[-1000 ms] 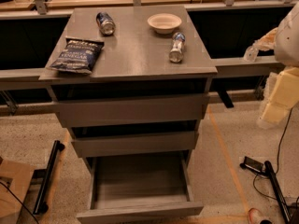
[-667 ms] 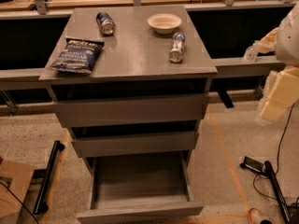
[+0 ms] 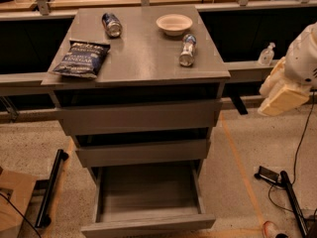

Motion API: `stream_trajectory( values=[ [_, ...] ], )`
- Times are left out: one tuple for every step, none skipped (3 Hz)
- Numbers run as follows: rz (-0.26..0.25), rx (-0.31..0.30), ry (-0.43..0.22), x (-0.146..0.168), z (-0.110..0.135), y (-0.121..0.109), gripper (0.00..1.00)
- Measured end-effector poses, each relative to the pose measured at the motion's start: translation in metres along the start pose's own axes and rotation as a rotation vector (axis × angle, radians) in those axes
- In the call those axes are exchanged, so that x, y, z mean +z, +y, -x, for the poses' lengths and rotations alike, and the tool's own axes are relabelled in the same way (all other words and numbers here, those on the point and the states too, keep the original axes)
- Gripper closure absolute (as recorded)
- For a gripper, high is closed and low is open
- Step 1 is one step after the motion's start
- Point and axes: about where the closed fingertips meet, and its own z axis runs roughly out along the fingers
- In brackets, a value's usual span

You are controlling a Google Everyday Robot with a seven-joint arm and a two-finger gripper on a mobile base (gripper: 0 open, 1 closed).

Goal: Close bottom drawer

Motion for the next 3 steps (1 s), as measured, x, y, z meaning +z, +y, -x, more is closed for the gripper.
stream_trajectory(
  values=[
    [0.001,-0.002,-0.001,0.001,0.001,0.0,0.82],
    [0.076,-0.011,-0.019,0.042,0.008,0.009,1.0],
    [0.163,-0.019,-0.05,0.119,0.008,0.036,1.0]
  ],
)
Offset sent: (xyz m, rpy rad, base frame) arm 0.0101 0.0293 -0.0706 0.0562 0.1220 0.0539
